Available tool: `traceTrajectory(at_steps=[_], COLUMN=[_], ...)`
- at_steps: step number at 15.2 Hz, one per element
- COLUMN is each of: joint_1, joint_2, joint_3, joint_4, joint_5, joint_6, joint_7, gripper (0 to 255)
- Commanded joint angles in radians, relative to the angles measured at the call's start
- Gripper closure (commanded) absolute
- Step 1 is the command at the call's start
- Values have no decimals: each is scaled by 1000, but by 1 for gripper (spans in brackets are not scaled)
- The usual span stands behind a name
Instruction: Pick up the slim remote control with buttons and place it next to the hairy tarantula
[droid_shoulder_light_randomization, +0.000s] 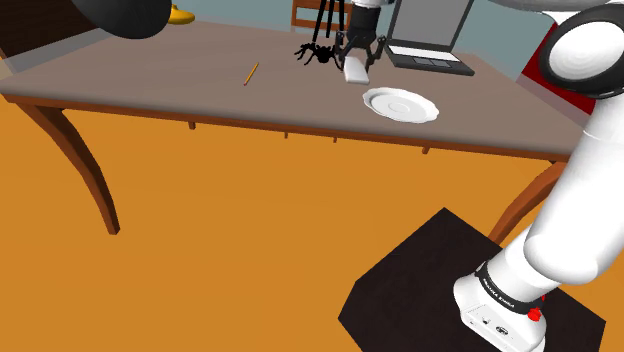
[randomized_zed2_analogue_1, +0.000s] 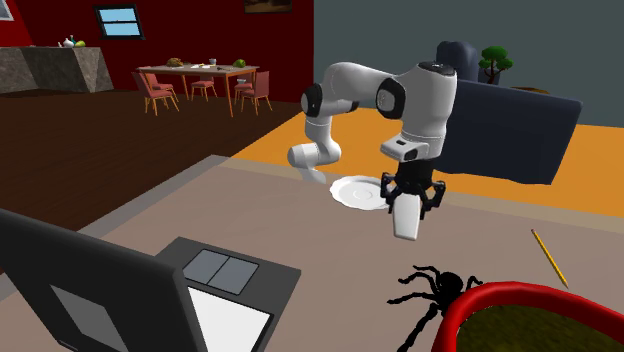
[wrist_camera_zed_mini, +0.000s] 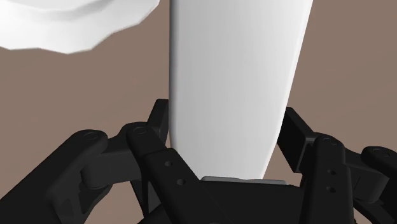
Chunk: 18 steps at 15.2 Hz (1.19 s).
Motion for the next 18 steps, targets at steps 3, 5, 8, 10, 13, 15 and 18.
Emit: traceTrajectory(at_steps=[3, 5, 8, 10, 13, 15, 18], joint_1=[-1, -2, -2, -2, -2, -2, -2], joint_2=[-16, -21, -21, -21, -21, -21, -21], joint_3=[0, 0, 0, 0, -1, -1, 0], joint_4=[-77, -104, -104, -104, -104, -104, -104], joint_5=[1, 1, 1, 1, 1, 1, 1], joint_6=[61, 85, 84, 84, 85, 85, 84], joint_7=[0, 0, 0, 0, -1, -1, 0], gripper=[255, 255, 255, 255, 0, 0, 0])
